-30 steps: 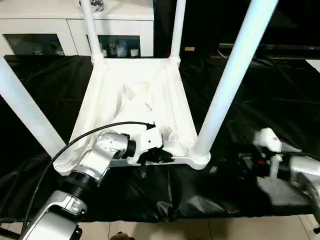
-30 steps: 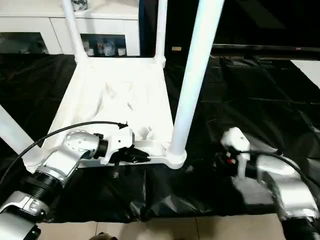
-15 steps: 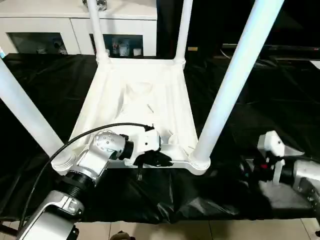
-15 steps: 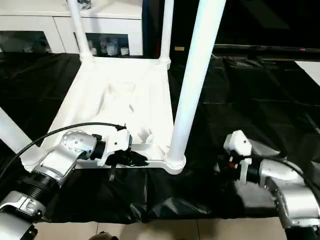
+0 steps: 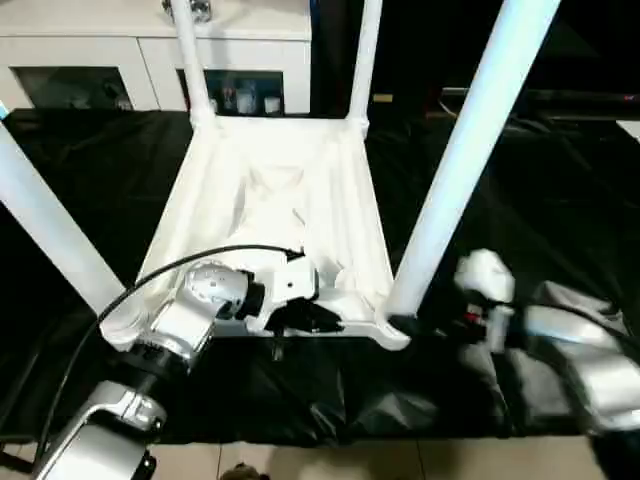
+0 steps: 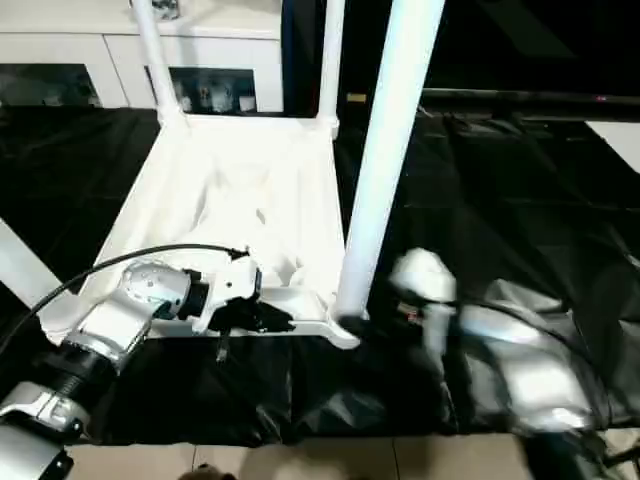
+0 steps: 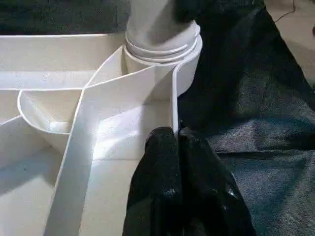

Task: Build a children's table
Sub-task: Rotate leg to tighten

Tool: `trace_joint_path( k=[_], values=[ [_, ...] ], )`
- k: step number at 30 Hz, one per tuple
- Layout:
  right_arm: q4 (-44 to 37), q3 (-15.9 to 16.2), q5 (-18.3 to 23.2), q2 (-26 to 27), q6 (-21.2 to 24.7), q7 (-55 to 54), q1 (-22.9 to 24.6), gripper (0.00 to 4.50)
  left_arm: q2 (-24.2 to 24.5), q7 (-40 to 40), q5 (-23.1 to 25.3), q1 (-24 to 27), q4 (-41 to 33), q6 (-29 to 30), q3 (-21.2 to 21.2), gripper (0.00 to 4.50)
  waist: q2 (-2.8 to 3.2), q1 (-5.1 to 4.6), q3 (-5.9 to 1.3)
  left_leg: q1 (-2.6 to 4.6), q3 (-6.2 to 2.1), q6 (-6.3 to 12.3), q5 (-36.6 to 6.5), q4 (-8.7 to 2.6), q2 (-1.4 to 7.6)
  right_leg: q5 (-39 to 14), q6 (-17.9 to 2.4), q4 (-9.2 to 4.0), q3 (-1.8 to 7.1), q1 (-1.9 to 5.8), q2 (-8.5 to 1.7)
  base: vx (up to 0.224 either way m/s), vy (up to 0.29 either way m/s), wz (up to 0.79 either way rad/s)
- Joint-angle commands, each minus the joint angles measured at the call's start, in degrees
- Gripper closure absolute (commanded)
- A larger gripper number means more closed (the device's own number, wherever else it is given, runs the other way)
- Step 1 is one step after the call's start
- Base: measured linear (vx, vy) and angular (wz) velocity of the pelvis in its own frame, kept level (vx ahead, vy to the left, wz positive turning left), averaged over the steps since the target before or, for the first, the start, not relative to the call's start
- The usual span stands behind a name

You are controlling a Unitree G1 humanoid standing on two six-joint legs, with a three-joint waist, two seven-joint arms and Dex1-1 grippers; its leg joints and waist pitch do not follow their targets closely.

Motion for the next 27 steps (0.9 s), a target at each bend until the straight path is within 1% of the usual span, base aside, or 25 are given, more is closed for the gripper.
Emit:
trace_joint_path(
  k=[1,2,3,6,8,10,11,14,15,16,17,18,20,22,23,24,25,26,27],
  values=[
    [1.33,0.53,-0.76,-0.12,0.11,-0.12,-0.83,0.84,-0.02,-1.35,0.56,-0.13,0.26,0.58,-1.34,4.50,-0.51,-0.15,-3.89,0.82,-0.90,2.45,-10.15,-3.93,2.22,-9.46,-13.46,-3.11,2.28,2.72,-3.03,0.000,0.000,0.00],
    [1.77,0.72,-1.02,0.08,-0.12,-0.16,-1.10,1.00,0.00,-1.32,0.55,-0.19,0.25,0.66,-1.38,4.50,-0.46,-0.13,-3.86,0.82,-0.87,2.60,-10.21,-3.91,2.23,-9.09,-13.56,-3.15,2.30,2.72,-3.04,0.000,0.000,0.00],
    [2.37,1.07,-1.32,0.23,-0.12,-0.05,-1.53,1.11,-0.04,-1.24,0.45,-0.28,0.23,0.85,-1.35,4.50,-0.59,-0.19,-3.84,0.78,-0.86,2.69,-10.40,-3.91,2.19,-9.41,-13.56,-3.14,2.29,2.77,-3.05,0.000,0.000,0.00],
    [3.79,1.83,-1.53,0.54,-0.48,0.32,-2.57,1.21,-0.04,-1.17,0.12,-0.36,-0.08,1.36,-1.43,4.50,-0.58,-0.29,-3.72,0.80,-0.83,2.52,-11.33,-3.94,2.20,-11.33,-13.27,-3.38,2.33,2.69,-3.14,0.000,0.000,0.00],
    [4.45,2.46,-1.71,0.49,-0.95,0.86,-3.14,1.47,-0.06,-1.05,0.07,-0.40,-0.13,1.50,-1.45,4.50,-0.67,-0.36,-3.74,0.82,-0.89,2.28,-11.47,-3.98,2.21,-12.52,-12.81,-3.44,2.32,2.75,-3.14,0.000,0.000,0.00],
    [4.72,2.84,-1.75,0.41,-1.06,1.34,-3.36,1.67,-0.10,-0.94,0.11,-0.41,-0.10,1.54,-1.39,4.50,-0.71,-0.38,-3.80,0.79,-0.90,2.39,-11.04,-3.95,2.24,-11.78,-12.77,-3.33,2.35,2.78,-3.11,0.000,0.000,0.00],
    [4.86,2.98,-1.66,0.39,-1.02,1.50,-3.45,1.67,-0.09,-0.88,0.13,-0.40,-0.11,1.55,-1.36,4.50,-0.81,-0.40,-3.82,0.74,-0.88,2.52,-10.77,-3.91,2.22,-11.36,-12.82,-3.28,2.35,2.80,-3.08,0.000,0.000,0.00],
    [5.32,3.21,-1.65,0.45,-1.17,1.67,-3.71,1.98,-0.09,-0.77,0.13,-0.35,-0.11,1.58,-1.27,4.50,-0.80,-0.45,-3.83,0.74,-0.83,2.85,-10.41,-3.85,2.17,-10.89,-13.14,-3.24,2.33,2.77,-3.06,0.000,0.000,0.00],
    [5.96,3.40,-1.65,0.68,-1.23,1.85,-4.08,2.03,-0.06,-0.63,0.11,-0.27,-0.21,1.68,-1.16,4.50,-0.81,-0.50,-3.78,0.71,-0.85,2.84,-10.77,-3.87,2.18,-11.71,-13.05,-3.31,2.32,2.78,-3.10,0.000,0.000,0.00],
    [5.96,3.40,-1.65,0.68,-1.23,1.85,-4.08,2.23,-0.06,-0.63,0.11,-0.27,-0.21,1.68,-1.16,4.50,-0.81,-0.50,-3.78,0.75,-0.85,2.80,-10.88,-3.87,2.19,-12.01,-12.99,-3.34,2.32,2.75,-3.11,0.000,0.000,0.00],
    [6.37,3.53,-1.62,0.87,-1.25,1.93,-4.35,2.23,-0.11,-0.42,0.09,-0.31,-0.18,1.79,-1.05,4.50,-0.90,-0.50,-3.74,0.72,-0.84,2.72,-11.06,-3.87,2.17,-12.73,-12.73,-3.40,2.34,2.74,-3.13,0.000,0.000,0.00],
    [6.89,3.71,-1.56,1.13,-1.25,2.02,-4.66,2.40,-0.21,-0.04,0.06,-0.37,-0.10,2.10,-0.87,4.50,-0.91,-0.49,-3.70,0.77,-0.86,2.57,-11.35,-3.90,2.18,-13.70,-12.47,-3.51,2.34,2.69,-3.16,0.000,0.000,0.00],
    [7.66,3.96,-1.75,1.67,-1.23,1.59,-4.75,2.43,-0.67,1.38,0.02,-0.42,-0.21,2.83,-0.34,4.50,-0.88,-0.52,-3.65,0.76,-0.87,2.32,-11.76,-3.92,2.16,-14.68,-12.23,-3.63,2.35,2.64,-3.16,0.000,0.000,0.00],
    [8.20,3.85,-1.69,2.29,-1.01,0.87,-4.70,2.49,-1.10,2.68,0.07,-0.53,-0.35,3.56,0.05,4.50,-0.96,-0.51,-3.53,0.80,-0.89,2.05,-12.72,-3.98,2.15,-16.49,-11.73,-3.86,2.36,2.53,-3.20,0.000,0.000,0.00],
    [8.53,3.74,-1.66,2.69,-0.88,0.34,-4.66,2.51,-1.35,3.48,0.16,-0.60,-0.41,3.93,0.24,4.50,-0.86,-0.56,-3.52,0.86,-0.92,1.78,-13.22,-4.04,2.16,-17.46,-11.45,-3.95,2.38,2.47,-3.22,0.000,0.000,0.00],
    [8.91,3.62,-1.69,3.11,-0.78,-0.33,-4.63,2.52,-1.63,4.42,0.34,-0.69,-0.41,4.22,0.43,4.50,-0.89,-0.60,-3.49,0.85,-0.96,1.50,-13.76,-4.10,2.12,-18.55,-11.01,-4.09,2.35,2.45,-3.19,0.000,0.000,0.00],
    [9.60,3.46,-2.13,3.83,-0.94,-1.93,-4.55,2.52,-2.20,6.18,0.67,-0.81,-0.48,4.93,0.76,4.50,-0.92,-0.64,-3.43,0.86,-1.02,1.35,-14.07,-4.16,2.11,-19.21,-10.79,-4.19,2.32,2.43,-3.19,0.000,0.000,0.00],
    [10.79,2.63,-2.40,5.63,-0.34,-5.57,-4.49,2.52,-3.47,9.88,1.35,-1.00,-0.89,7.07,1.43,4.50,-0.90,-0.87,-3.30,0.96,-1.11,0.57,-15.34,-4.31,2.13,-21.42,-10.19,-4.45,2.26,2.25,-3.16,0.000,0.000,0.00],
    [11.39,2.23,-2.87,6.59,0.10,-7.98,-4.62,2.52,-4.10,11.31,1.66,-1.05,-1.15,7.86,1.58,4.50,-0.93,-0.91,-3.27,1.01,-1.10,0.37,-15.85,-4.29,2.05,-22.39,-9.94,-4.60,2.23,2.19,-3.16,0.000,0.000,0.00]
  ],
)
